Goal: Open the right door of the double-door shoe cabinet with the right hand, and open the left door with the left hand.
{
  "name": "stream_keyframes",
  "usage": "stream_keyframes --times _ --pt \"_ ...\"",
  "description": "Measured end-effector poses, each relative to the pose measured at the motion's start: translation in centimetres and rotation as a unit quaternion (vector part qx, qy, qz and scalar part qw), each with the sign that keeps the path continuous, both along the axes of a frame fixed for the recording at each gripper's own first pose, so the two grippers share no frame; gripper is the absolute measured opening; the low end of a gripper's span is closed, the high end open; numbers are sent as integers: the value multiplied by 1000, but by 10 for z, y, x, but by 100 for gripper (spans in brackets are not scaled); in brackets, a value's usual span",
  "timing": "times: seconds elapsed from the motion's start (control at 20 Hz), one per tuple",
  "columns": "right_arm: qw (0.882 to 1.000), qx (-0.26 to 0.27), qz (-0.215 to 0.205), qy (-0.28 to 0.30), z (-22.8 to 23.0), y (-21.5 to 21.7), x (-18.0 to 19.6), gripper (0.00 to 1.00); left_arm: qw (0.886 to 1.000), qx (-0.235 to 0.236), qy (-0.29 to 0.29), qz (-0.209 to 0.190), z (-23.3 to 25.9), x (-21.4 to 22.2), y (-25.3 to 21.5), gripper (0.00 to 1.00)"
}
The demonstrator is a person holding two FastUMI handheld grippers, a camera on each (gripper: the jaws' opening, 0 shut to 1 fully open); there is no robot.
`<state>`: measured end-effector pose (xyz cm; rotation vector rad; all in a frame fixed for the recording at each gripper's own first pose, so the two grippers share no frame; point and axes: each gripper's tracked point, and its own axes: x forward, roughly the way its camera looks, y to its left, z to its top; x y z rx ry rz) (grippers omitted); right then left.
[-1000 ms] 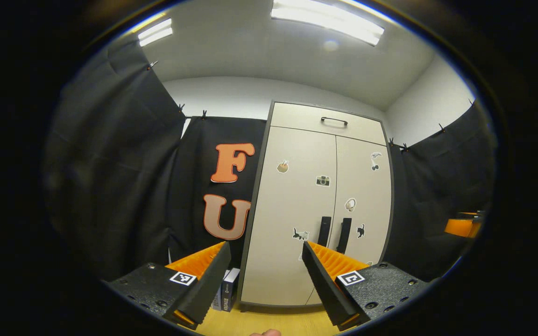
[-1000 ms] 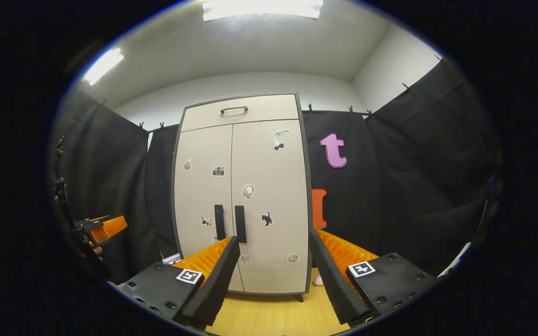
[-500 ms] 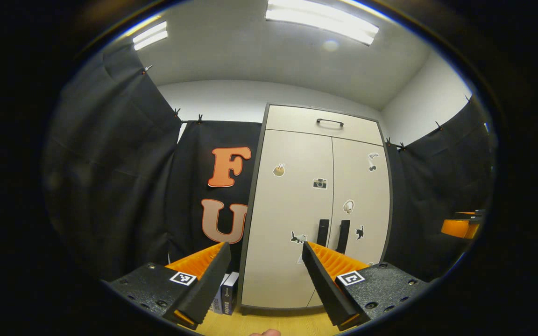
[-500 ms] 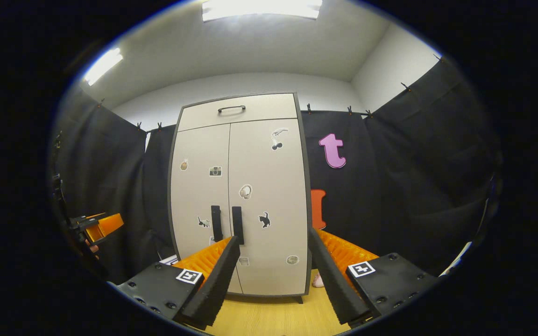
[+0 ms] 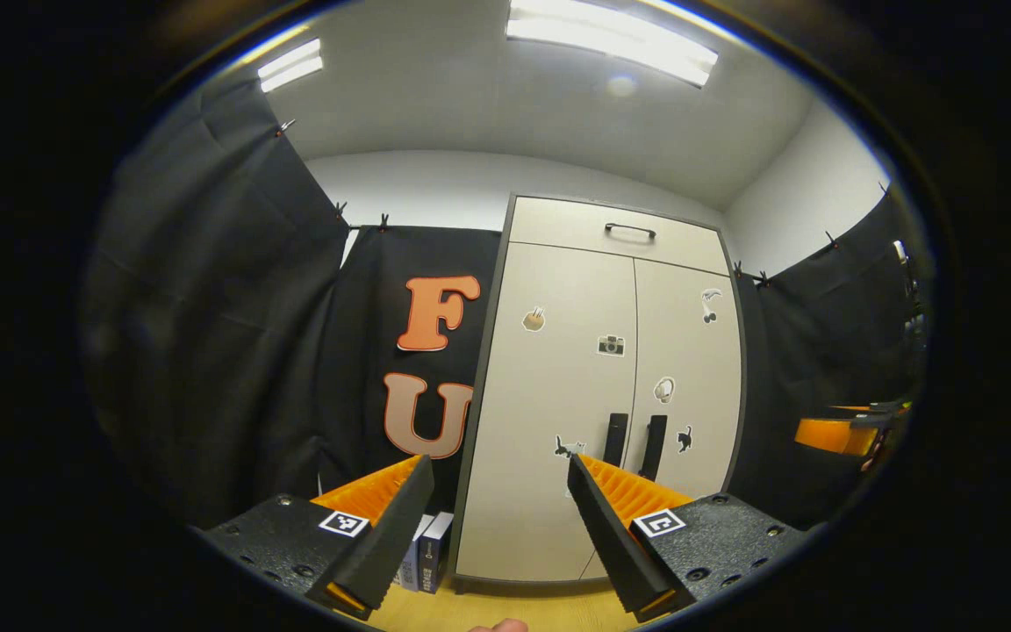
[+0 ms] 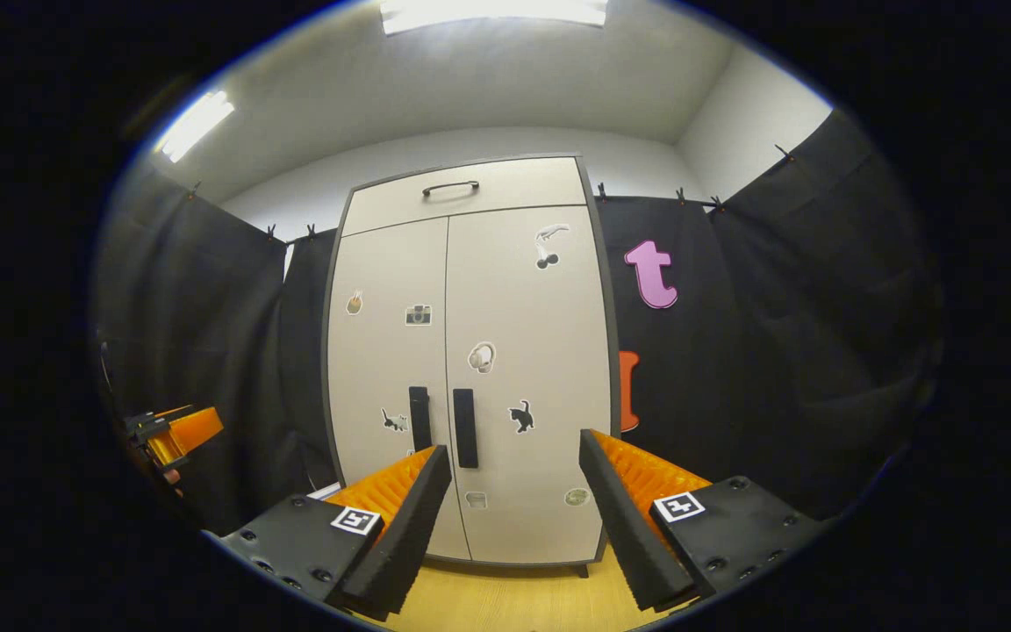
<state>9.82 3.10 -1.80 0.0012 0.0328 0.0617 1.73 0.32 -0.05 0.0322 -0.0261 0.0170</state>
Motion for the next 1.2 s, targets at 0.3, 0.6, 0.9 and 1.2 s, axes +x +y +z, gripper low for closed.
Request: stream_keyframes --times 0.3,0.6,0.9,1.2 --pt "999 21 34 26 -15 43 105 98 1000 7 -11 20 3 -11 18 91" --pt "999 14 17 49 -45 57 200 97 998 39 -14 52 -3 -15 38 94" --pt "996 15 -7 83 -84 56 240 88 997 33 -1 76 -26 -6 55 94" --pt "997 -38 -49 53 -81 55 245 87 997 21 2 72 -35 -4 57 95"
